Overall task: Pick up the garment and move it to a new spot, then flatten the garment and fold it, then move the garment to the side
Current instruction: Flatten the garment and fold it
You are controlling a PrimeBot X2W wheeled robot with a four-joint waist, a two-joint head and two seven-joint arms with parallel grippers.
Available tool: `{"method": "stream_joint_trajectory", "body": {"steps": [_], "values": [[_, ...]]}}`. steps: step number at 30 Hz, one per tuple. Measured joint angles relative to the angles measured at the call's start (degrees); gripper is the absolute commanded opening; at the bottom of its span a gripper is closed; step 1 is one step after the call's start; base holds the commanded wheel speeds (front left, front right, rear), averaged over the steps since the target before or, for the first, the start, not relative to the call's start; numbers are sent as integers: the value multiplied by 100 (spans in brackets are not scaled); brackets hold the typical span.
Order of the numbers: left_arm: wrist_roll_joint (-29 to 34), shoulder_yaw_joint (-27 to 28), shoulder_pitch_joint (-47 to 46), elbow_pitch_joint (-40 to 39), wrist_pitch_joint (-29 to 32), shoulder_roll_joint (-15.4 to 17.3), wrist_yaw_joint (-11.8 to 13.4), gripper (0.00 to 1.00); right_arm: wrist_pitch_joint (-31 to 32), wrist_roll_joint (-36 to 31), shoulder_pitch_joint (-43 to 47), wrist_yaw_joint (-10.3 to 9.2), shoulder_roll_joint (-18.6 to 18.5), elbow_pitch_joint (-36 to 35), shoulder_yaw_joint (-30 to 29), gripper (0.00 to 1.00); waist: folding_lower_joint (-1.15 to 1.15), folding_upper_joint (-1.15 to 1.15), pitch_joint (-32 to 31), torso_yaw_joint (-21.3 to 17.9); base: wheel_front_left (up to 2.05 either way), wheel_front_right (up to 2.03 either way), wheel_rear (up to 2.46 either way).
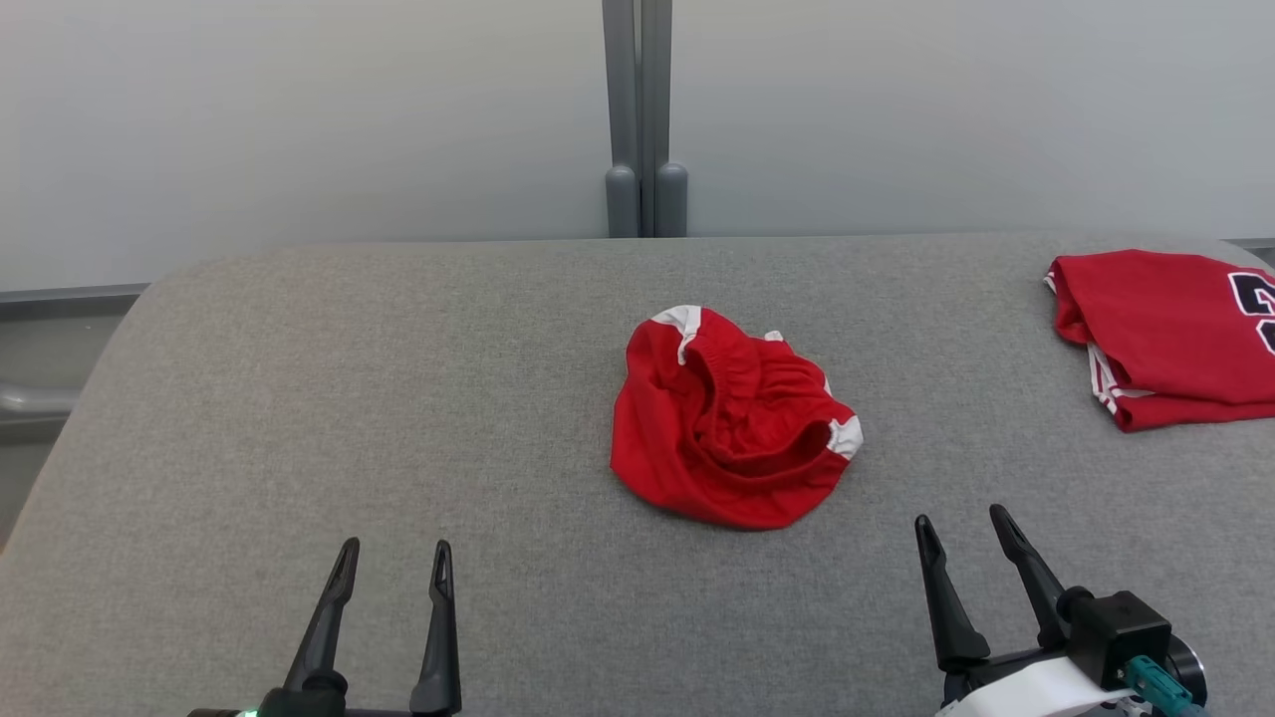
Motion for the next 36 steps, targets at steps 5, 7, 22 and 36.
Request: {"method": "stream_joint_trajectory", "body": {"steps": [5,7,22,36], "values": [[24,-14,-1,76,0,-2,-11,100,0,0,-1,-1,10,14,-7,100,0,0,11,-23,0,0,0],[24,-41,-2,104,0,-3,-10,100,0,0,-1,0,14,20,-9,100,0,0,7,-23,0,0,0],[-3,-141,-9,242,0,-5,46,100,0,-1,-3,0,16,14,9,100,0,0,0,1,0,0,0],[-3,-165,-14,292,0,-7,46,100,0,1,-20,0,16,29,42,100,0,0,16,-29,0,0,0]]}}
